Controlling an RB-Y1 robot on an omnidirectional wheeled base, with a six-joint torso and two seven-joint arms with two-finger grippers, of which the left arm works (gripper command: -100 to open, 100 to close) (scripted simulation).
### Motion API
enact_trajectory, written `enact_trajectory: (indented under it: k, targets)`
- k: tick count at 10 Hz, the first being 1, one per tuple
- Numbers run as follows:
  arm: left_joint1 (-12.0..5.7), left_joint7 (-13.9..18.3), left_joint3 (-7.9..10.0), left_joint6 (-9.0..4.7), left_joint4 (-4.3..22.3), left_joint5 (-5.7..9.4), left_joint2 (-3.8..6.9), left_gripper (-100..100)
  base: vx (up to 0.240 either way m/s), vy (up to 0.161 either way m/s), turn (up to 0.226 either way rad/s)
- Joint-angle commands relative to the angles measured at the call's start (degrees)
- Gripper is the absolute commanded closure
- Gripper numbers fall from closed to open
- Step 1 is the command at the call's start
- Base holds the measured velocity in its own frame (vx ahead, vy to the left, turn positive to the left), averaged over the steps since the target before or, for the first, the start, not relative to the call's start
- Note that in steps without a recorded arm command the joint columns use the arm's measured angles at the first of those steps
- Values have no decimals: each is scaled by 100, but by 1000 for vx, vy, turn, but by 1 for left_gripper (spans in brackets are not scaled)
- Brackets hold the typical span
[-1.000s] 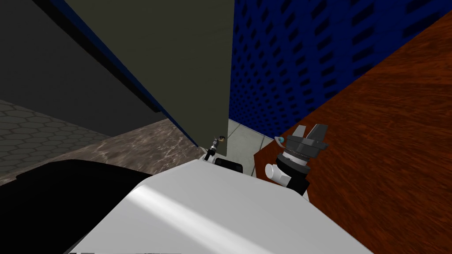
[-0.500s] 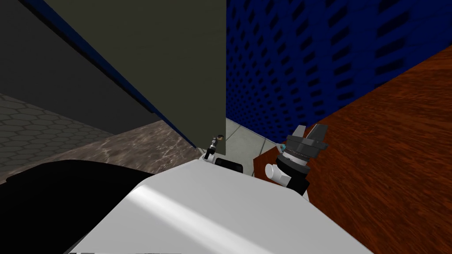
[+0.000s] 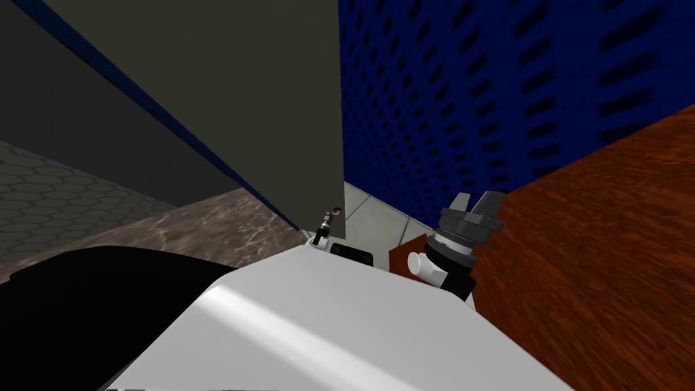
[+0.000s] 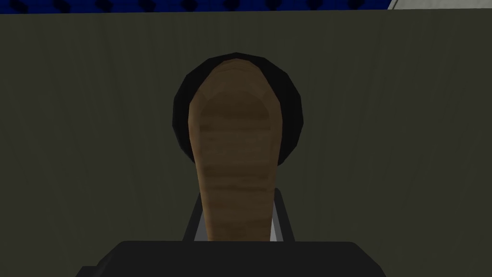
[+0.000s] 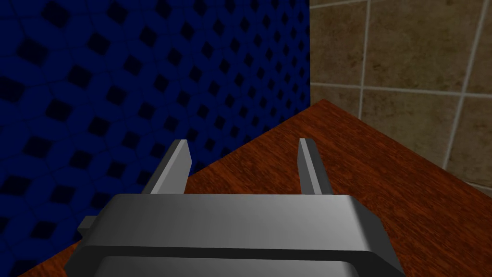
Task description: Push the door open
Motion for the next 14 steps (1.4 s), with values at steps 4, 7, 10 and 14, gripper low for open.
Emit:
enact_trajectory:
  k: [4,7,10,14]
  targets:
    - [-52,-71,275,-44,-11,127,189,100,201,-39,49]
    - [-65,-141,461,-48,2,216,229,100,191,-61,71]
    - [-80,-215,660,-51,15,310,233,100,195,-44,80]
    - [-98,-313,920,-56,33,434,170,100,197,-61,74]
